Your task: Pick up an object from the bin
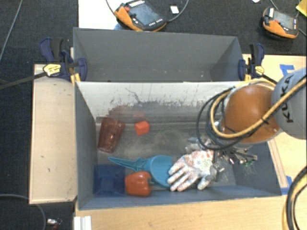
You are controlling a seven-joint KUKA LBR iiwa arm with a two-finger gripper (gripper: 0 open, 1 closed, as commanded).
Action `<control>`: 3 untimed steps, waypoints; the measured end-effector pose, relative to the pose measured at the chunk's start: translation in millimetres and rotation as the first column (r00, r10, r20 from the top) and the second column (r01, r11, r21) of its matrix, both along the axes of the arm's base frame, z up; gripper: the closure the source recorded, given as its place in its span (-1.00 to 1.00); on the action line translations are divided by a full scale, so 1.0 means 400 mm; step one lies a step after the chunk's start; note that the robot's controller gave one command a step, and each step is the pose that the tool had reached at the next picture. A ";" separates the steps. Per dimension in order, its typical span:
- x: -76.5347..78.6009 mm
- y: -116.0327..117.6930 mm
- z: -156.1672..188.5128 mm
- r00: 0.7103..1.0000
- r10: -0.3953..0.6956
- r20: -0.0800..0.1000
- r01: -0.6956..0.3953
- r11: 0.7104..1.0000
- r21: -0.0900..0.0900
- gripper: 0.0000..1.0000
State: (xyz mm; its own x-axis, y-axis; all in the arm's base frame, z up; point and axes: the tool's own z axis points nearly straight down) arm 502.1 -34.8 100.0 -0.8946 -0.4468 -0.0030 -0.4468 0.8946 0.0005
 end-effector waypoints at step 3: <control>-0.011 -0.012 -0.073 0.972 0.235 0.009 -0.235 0.972 0.000 1.00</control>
Offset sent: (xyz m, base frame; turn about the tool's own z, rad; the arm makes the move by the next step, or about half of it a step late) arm -0.0051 -0.0051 -0.0300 -0.2423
